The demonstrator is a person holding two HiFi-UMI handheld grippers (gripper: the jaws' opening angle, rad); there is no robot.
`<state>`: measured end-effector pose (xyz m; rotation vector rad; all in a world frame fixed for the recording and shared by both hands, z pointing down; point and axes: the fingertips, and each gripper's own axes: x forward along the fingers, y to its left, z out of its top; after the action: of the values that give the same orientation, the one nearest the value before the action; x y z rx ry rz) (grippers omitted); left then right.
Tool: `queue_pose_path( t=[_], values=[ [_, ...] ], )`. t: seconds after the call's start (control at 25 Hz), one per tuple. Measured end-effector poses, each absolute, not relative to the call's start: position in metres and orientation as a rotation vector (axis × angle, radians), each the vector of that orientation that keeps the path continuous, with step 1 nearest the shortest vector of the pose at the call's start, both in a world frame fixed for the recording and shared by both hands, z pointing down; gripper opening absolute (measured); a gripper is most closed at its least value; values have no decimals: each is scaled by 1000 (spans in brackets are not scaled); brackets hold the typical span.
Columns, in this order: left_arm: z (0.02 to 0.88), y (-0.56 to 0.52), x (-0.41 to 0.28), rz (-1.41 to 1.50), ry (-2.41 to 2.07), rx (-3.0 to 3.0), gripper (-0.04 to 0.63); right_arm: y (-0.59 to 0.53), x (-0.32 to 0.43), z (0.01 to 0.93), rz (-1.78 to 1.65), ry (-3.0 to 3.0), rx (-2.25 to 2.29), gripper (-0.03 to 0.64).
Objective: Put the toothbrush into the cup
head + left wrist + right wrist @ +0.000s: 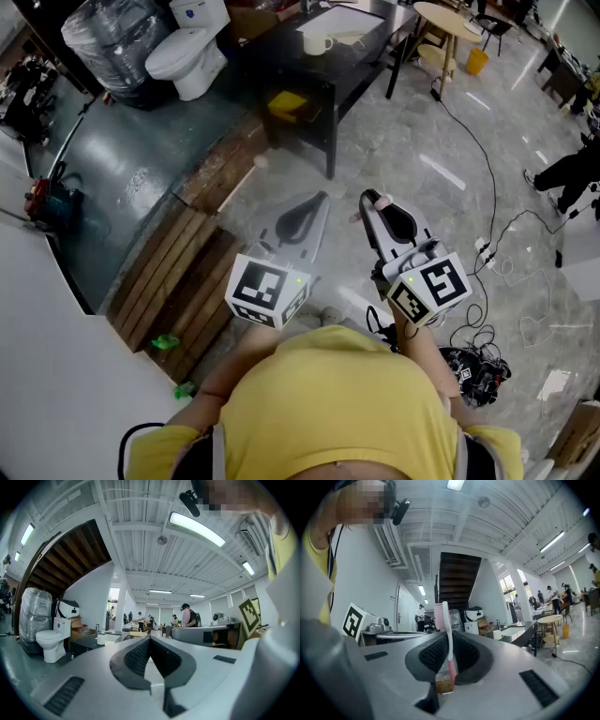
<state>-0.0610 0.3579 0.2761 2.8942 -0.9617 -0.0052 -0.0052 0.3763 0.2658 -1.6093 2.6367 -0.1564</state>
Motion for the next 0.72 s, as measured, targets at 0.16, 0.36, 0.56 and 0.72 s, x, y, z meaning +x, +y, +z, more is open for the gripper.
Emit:
queue_pose_path(
  t=[0.16,0.36,0.56,0.72],
  values=[
    [278,362,-59,2,-961,2894,6,380,-4,267,-161,2637,-1602,34],
    [276,365,-51,-1,-975,2894,6,383,5,267,-163,2634,-1592,34],
    [275,368,-45,-2,-995,2885,6,386,12,265,-183,2635,-1555,34],
    [279,371,-40,-5,-1009,2865,6,388,16,268,-205,2649,-1537,34]
  ],
)
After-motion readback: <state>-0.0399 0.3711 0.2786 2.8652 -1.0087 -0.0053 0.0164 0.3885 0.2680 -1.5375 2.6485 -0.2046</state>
